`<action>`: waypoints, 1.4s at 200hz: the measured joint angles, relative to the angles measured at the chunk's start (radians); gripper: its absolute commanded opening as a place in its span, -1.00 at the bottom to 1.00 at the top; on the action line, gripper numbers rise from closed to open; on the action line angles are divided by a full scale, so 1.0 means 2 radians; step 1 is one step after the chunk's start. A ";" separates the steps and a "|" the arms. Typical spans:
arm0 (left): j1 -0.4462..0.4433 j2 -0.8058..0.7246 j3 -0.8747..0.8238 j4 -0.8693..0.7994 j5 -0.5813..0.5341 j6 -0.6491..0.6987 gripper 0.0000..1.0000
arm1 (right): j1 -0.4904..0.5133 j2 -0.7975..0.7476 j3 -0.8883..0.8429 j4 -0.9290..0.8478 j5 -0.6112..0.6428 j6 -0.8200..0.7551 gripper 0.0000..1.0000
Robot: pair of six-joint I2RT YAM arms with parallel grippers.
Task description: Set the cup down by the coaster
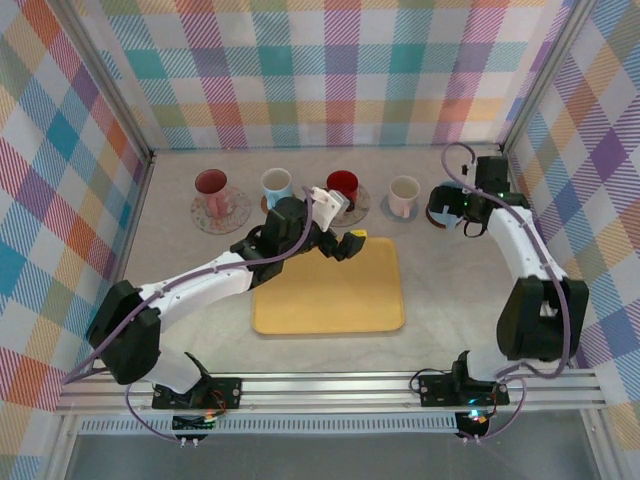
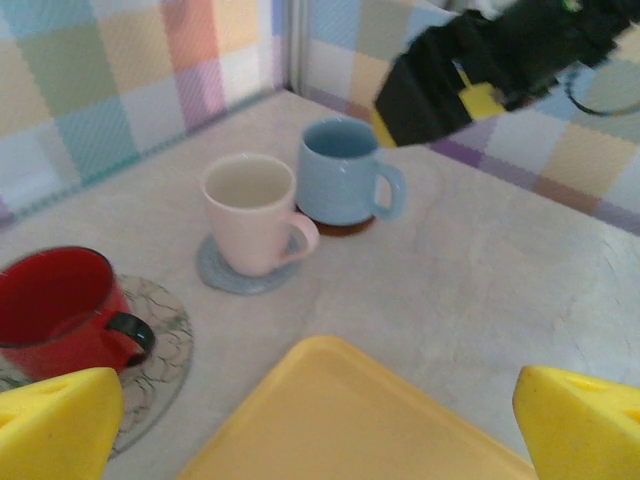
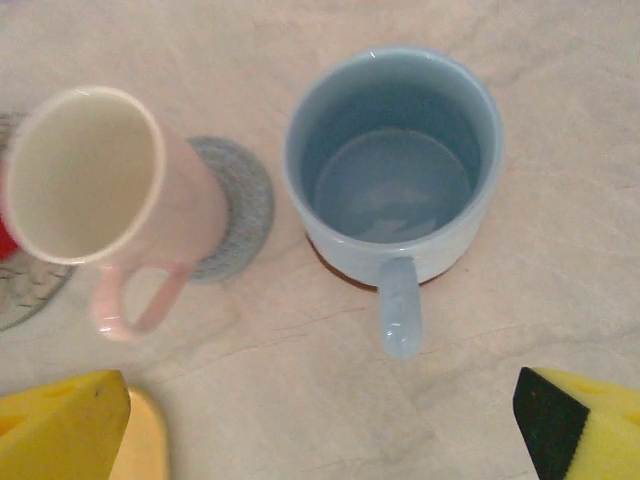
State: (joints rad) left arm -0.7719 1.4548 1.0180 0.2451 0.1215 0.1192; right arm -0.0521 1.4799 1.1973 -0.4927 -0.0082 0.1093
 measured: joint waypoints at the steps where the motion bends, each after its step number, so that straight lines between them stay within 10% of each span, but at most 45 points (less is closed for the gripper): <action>1: 0.000 -0.001 0.000 0.001 -0.001 0.000 0.99 | 0.000 -0.002 -0.001 0.000 -0.001 0.000 0.98; 112: 0.000 -0.150 -0.100 0.060 -0.193 0.027 0.99 | 0.014 -0.284 -0.187 0.185 -0.107 0.034 0.98; 280: 0.065 -0.281 -0.264 -0.021 -0.438 -0.010 0.99 | 0.018 -0.430 -0.443 0.306 -0.072 0.034 0.98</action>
State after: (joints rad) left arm -0.6418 0.8925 0.4896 0.2028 -0.7540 0.0986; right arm -0.0170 0.6189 0.3111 0.1192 -0.1528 0.1772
